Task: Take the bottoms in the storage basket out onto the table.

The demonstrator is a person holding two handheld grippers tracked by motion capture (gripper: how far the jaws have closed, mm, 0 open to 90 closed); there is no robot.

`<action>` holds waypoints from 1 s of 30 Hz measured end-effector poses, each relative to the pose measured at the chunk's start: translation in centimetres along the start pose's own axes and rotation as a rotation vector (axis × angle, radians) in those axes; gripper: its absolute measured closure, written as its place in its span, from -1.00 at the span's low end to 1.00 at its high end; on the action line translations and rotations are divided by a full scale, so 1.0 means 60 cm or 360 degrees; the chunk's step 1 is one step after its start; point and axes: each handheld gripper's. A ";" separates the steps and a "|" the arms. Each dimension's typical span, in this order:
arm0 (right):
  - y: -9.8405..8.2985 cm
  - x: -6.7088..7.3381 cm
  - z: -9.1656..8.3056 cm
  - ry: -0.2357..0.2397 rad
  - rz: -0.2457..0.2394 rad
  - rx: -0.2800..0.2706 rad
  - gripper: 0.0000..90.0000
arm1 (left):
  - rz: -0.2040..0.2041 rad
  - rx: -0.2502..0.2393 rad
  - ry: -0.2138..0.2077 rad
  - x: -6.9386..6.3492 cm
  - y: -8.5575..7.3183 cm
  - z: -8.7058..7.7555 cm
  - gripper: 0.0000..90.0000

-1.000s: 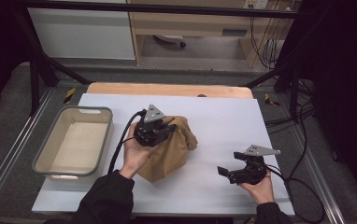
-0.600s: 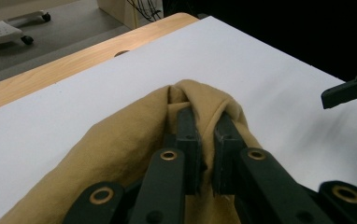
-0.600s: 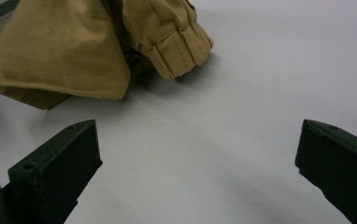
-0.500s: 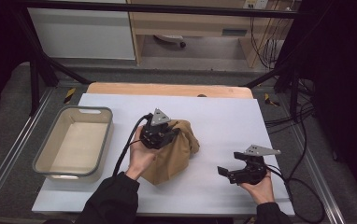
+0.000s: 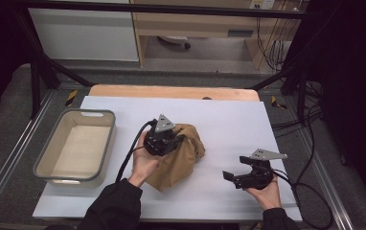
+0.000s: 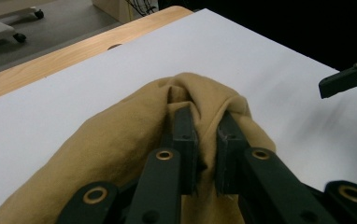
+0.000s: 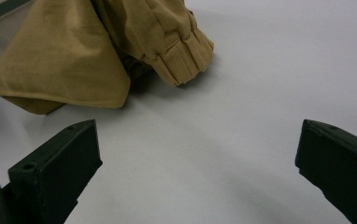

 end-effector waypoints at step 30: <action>0.000 0.000 0.001 0.0003 0.0004 0.0001 -0.99 | 0.0016 0.0003 -0.0051 -0.011 0.000 -0.029 -0.34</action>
Point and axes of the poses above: each handheld gripper's, and its own axes: z roughly forward along the jaws, y roughly out of its top, x roughly to its left, and after that the axes turned 14 degrees about -z, right-handed
